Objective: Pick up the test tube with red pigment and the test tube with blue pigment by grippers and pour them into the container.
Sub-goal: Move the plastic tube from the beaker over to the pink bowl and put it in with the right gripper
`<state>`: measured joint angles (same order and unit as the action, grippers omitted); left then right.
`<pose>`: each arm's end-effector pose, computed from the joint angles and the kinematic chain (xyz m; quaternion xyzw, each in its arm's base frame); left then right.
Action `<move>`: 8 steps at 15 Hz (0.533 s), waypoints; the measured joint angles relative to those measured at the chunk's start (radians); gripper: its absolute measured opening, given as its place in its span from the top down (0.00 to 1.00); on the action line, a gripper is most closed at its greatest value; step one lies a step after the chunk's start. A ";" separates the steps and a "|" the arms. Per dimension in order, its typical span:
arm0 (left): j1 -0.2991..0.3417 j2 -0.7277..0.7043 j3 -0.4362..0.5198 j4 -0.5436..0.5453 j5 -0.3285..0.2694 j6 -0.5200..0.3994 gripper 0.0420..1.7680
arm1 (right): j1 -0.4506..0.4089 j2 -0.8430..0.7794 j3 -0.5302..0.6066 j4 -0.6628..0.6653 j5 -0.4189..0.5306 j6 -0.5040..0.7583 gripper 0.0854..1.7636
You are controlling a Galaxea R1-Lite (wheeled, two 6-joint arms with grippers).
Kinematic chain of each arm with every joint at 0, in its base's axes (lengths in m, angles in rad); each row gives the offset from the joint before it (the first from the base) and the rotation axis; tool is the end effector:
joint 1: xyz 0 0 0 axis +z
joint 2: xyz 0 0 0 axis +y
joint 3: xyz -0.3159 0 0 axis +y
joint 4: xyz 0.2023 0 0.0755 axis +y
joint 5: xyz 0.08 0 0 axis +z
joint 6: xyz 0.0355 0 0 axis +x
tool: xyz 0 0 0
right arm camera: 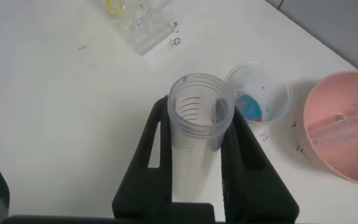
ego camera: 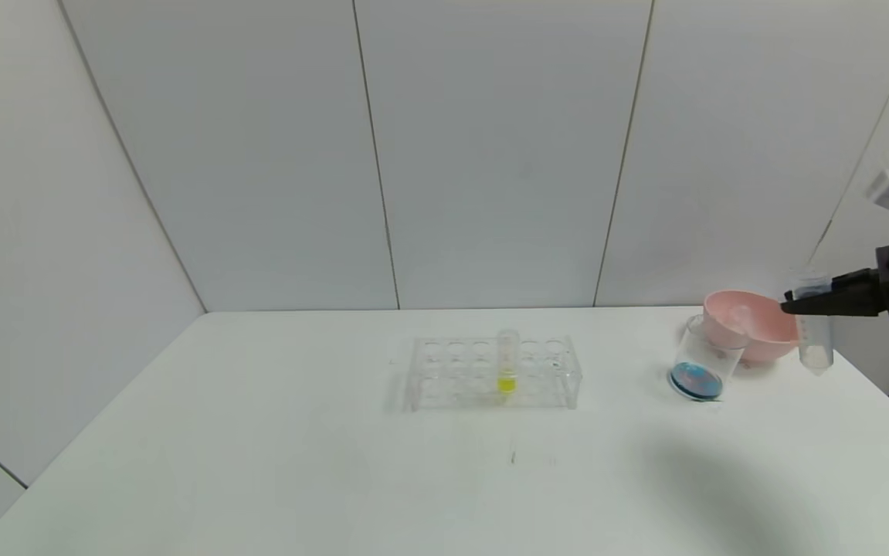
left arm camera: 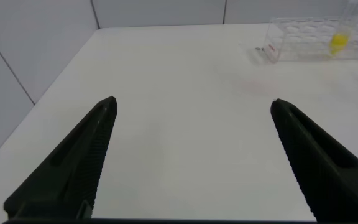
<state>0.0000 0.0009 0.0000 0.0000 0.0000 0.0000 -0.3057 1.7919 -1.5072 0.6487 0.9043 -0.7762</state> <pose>0.0020 0.0000 0.0755 0.0000 0.0004 0.0000 1.0000 0.3377 -0.0773 0.2419 -0.0861 0.2429 0.3838 0.8867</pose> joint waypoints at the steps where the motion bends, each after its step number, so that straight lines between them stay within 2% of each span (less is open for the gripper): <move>1: 0.000 0.000 0.000 0.000 0.000 0.000 0.00 | -0.025 -0.036 0.094 -0.081 0.021 0.017 0.75; 4: 0.000 0.000 0.000 0.000 0.000 0.000 0.00 | -0.103 -0.147 0.361 -0.417 0.047 0.124 0.75; 6: 0.000 0.000 0.000 0.000 0.000 0.000 0.00 | -0.153 -0.212 0.520 -0.694 0.049 0.277 0.75; 8: 0.000 0.000 0.000 0.000 0.000 0.000 0.00 | -0.190 -0.266 0.661 -0.983 0.018 0.490 0.75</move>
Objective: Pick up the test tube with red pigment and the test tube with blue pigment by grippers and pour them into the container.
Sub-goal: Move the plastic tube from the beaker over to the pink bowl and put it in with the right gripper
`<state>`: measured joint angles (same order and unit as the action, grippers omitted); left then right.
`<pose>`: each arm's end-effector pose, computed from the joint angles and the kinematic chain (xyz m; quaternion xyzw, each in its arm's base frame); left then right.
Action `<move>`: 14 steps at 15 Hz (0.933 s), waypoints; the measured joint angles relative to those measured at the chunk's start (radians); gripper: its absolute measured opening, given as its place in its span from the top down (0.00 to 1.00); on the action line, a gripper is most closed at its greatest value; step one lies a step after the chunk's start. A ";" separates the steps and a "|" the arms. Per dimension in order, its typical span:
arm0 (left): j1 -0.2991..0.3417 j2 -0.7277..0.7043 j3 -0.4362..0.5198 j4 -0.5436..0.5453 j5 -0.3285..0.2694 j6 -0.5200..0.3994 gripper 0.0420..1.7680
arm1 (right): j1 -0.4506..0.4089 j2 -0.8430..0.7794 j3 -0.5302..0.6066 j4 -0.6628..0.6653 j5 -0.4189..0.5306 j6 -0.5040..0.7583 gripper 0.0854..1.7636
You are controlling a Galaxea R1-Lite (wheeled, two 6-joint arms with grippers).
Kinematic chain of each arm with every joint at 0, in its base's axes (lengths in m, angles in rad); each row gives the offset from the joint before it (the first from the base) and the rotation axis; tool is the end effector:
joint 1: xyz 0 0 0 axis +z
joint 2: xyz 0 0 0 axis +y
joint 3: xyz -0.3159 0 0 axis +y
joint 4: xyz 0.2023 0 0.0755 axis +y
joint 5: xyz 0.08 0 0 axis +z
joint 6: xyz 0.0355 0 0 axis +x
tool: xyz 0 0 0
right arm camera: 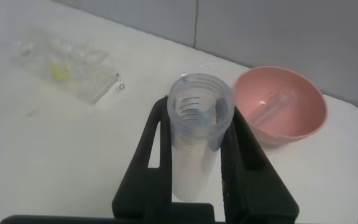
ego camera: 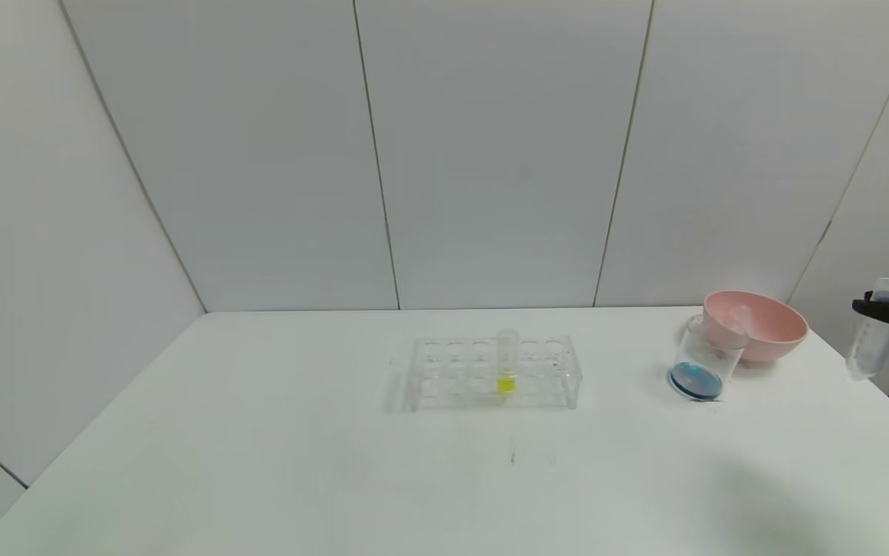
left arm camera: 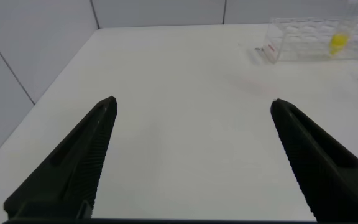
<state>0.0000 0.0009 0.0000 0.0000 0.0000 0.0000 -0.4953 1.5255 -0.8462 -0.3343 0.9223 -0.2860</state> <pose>0.0020 0.0000 0.0755 0.0000 0.0004 0.0000 1.0000 0.2651 -0.1110 0.2129 -0.0266 0.0992 0.2252 0.9689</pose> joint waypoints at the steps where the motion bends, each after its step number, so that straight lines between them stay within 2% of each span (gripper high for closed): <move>1: 0.000 0.000 0.000 0.000 0.000 0.000 0.00 | -0.009 -0.018 0.056 -0.135 -0.039 0.093 0.75; 3: 0.000 0.000 0.000 0.000 0.000 0.000 0.00 | -0.014 -0.030 0.150 -0.389 -0.155 0.257 0.75; 5: 0.000 0.000 0.000 0.000 0.000 0.000 0.00 | -0.007 -0.003 0.212 -0.529 -0.243 0.319 0.75; 9: 0.000 0.000 0.000 0.000 0.000 0.000 0.00 | 0.017 0.105 0.220 -0.596 -0.338 0.331 0.75; 14: 0.000 0.000 0.000 0.000 0.000 0.000 0.00 | 0.123 0.283 0.065 -0.604 -0.431 0.331 0.75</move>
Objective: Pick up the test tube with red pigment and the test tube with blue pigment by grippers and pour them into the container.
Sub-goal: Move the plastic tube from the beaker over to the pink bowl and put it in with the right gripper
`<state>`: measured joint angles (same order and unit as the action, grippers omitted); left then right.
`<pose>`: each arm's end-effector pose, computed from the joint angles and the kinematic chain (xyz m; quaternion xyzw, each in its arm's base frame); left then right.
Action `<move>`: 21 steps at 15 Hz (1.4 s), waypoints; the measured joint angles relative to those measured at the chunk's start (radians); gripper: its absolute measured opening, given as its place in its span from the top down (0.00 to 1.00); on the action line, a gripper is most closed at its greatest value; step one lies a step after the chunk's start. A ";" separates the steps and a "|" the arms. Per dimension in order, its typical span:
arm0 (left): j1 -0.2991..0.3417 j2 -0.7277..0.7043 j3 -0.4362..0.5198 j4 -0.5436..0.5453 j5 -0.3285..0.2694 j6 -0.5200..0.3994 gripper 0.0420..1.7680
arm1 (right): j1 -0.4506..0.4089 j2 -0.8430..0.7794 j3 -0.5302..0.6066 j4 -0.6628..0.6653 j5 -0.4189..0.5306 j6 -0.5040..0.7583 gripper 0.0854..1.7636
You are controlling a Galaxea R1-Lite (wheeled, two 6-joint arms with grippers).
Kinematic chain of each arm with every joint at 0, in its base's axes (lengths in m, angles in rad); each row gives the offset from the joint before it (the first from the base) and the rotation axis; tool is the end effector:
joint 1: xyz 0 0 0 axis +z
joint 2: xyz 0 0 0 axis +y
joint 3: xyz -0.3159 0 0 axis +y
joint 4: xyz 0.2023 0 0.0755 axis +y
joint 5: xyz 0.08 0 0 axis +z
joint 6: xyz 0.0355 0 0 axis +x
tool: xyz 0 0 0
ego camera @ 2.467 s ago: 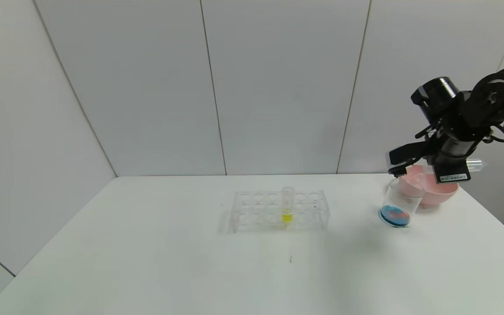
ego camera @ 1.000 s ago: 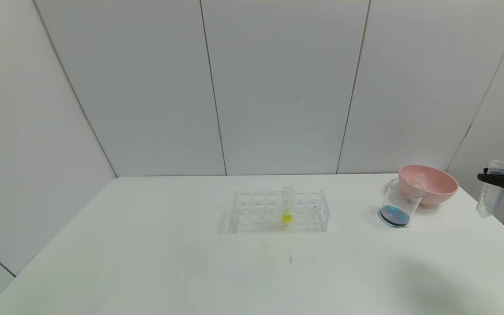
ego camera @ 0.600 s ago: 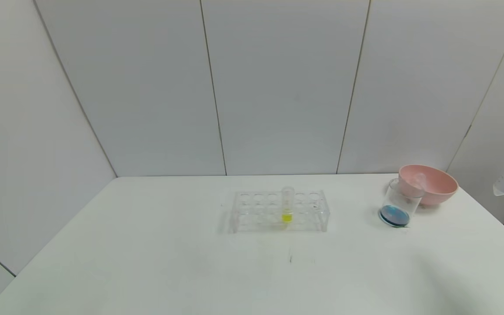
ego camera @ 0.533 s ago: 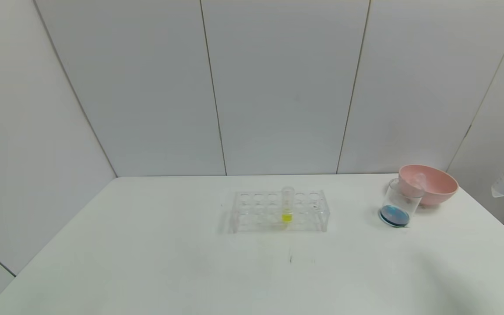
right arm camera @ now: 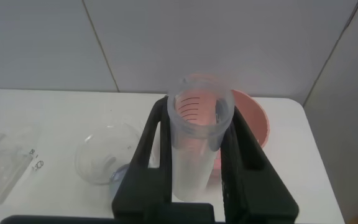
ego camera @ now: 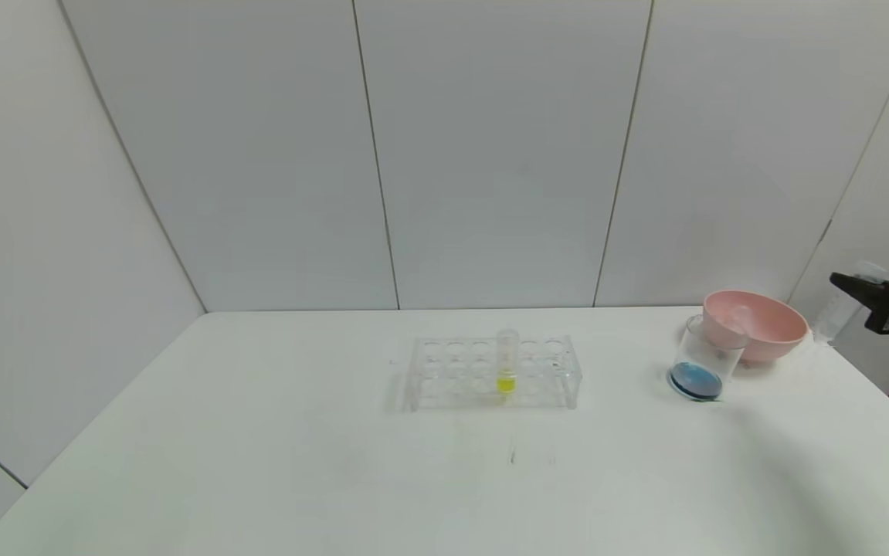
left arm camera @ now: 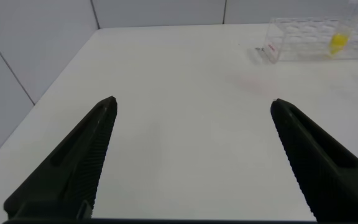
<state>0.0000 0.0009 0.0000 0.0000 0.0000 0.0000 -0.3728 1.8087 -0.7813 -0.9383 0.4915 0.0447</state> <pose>0.0020 0.0000 0.0755 0.0000 0.0004 0.0000 1.0000 0.3363 -0.1135 0.1630 0.0409 0.0418 0.0583 0.9966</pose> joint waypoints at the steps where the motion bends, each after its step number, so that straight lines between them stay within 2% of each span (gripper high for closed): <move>1: 0.000 0.000 0.000 0.000 0.000 0.000 0.00 | 0.026 0.048 -0.053 -0.001 -0.029 0.000 0.75; 8: 0.000 0.000 0.000 0.000 0.000 0.000 0.00 | 0.122 0.379 -0.453 -0.017 -0.152 0.000 0.75; 10: 0.000 0.000 0.000 0.000 0.000 0.000 0.00 | 0.130 0.436 -0.501 -0.014 -0.165 0.000 0.75; 14: 0.000 0.000 0.000 0.000 0.000 0.000 0.00 | 0.131 0.472 -0.519 -0.002 -0.165 -0.006 0.75; 17: 0.000 0.000 0.000 0.000 0.000 0.000 0.00 | 0.129 0.477 -0.520 -0.007 -0.167 -0.012 0.53; 21: 0.000 0.000 0.000 0.000 0.000 0.000 0.00 | 0.132 0.458 -0.516 -0.005 -0.168 -0.011 0.34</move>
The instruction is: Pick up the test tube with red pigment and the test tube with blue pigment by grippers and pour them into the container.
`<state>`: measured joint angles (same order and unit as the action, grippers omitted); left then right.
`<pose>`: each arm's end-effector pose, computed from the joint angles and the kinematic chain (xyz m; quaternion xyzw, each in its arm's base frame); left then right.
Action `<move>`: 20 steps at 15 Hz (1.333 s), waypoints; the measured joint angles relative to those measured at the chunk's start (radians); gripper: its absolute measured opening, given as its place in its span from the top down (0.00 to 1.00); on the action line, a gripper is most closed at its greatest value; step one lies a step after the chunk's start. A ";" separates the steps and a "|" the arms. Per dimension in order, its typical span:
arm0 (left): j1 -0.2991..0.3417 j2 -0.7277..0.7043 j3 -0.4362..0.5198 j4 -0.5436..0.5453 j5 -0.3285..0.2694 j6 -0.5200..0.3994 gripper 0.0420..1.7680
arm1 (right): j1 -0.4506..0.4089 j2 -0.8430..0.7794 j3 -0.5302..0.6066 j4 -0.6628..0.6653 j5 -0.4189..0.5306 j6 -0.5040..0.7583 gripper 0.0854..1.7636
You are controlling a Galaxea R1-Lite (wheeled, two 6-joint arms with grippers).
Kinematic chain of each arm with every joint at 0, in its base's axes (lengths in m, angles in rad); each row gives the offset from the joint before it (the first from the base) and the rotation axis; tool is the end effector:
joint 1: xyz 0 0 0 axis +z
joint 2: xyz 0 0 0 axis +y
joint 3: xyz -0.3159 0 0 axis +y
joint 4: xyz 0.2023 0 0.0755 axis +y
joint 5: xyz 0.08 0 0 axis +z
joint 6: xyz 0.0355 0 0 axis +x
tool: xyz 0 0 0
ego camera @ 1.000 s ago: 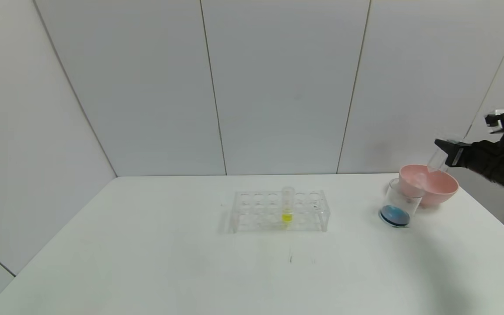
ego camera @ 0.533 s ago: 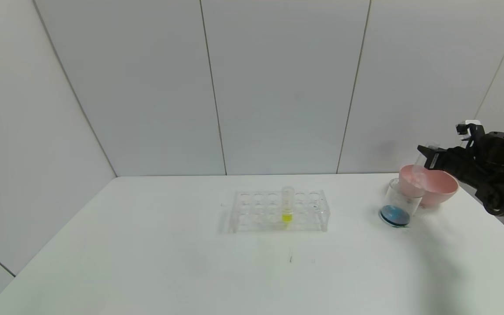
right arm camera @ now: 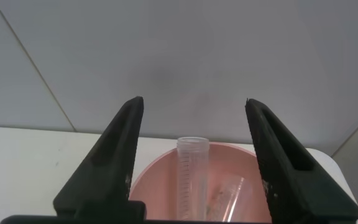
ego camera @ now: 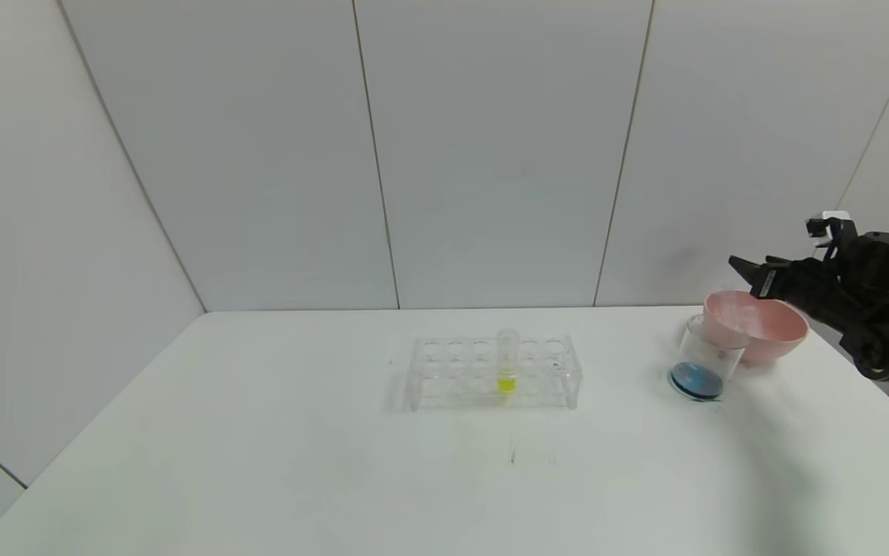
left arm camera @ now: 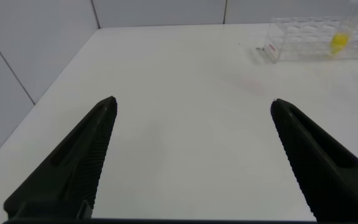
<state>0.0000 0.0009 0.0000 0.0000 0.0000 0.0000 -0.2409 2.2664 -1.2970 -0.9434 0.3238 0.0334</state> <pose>0.0020 0.0000 0.0755 0.0000 0.0004 0.0000 1.0000 0.4812 -0.1066 0.1155 0.0203 0.0132 0.0412 0.9989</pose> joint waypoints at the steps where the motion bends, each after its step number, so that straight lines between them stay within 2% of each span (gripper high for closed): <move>1: 0.000 0.000 0.000 0.000 0.000 0.000 0.00 | 0.011 -0.013 0.006 0.004 -0.001 0.001 0.30; 7: 0.000 0.000 0.000 0.000 0.000 0.000 0.00 | 0.182 -0.092 0.064 0.003 -0.156 0.006 0.16; 11: 0.000 0.000 0.000 0.000 0.000 0.000 0.00 | 0.270 -0.196 0.170 -0.009 -0.188 0.034 0.11; 15: 0.000 0.000 0.000 0.000 0.000 0.000 0.00 | 0.269 -0.379 0.359 -0.080 -0.191 0.057 0.08; 17: 0.000 0.000 0.000 0.000 0.000 0.000 0.00 | 0.251 -0.503 0.475 -0.149 -0.191 0.058 0.07; 20: 0.000 0.000 0.000 0.000 0.000 0.000 0.00 | 0.221 -0.723 0.616 -0.184 -0.186 0.058 0.06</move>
<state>0.0000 0.0009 0.0000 0.0000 0.0000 0.0000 -0.0202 1.5432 -0.6806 -1.1272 0.1379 0.0911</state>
